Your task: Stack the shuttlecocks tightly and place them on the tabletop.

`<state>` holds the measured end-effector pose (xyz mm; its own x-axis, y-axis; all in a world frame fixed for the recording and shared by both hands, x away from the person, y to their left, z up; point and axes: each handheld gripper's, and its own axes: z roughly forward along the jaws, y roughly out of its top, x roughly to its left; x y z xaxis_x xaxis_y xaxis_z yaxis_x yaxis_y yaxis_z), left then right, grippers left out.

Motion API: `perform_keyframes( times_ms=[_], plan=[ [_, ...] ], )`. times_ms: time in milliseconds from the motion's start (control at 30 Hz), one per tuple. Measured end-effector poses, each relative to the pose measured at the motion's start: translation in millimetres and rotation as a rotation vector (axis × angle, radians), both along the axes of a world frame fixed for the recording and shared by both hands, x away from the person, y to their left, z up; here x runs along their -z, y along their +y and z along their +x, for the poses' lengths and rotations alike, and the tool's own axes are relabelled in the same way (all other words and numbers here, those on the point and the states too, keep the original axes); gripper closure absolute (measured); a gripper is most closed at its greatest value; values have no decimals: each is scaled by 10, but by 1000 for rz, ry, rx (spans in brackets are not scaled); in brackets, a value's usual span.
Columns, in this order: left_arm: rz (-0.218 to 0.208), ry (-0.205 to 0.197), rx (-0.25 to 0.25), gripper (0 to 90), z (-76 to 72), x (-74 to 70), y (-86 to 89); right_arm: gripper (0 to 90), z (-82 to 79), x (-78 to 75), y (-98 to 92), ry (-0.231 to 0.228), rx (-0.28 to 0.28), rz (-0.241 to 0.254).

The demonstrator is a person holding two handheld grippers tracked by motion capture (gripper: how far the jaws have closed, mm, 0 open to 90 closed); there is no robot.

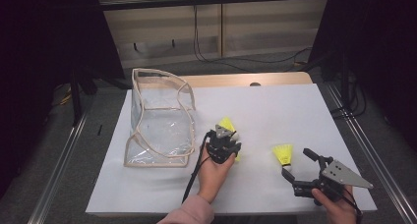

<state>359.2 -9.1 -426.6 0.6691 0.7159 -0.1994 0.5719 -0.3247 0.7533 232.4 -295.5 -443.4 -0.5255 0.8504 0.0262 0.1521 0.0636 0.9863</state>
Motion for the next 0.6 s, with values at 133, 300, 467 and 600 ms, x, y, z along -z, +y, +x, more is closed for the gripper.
perform_keyframes(
  times_ms=[133, 300, 467, 600],
  plan=[
    [19, 20, 40, 868, 16, 5, 18, 27, 2, 1, -2, -2, -1, -2],
    [-11, 26, 31, 892, 19, -24, 28, 27, 1, 0, -6, -2, 2, -2],
    [-43, 19, 17, 896, 11, -67, 8, 27, -1, 0, -4, -1, 4, -6],
    [-35, 12, 26, 895, 28, -94, -5, 27, -3, -2, -3, 2, 3, -2]
  ],
)
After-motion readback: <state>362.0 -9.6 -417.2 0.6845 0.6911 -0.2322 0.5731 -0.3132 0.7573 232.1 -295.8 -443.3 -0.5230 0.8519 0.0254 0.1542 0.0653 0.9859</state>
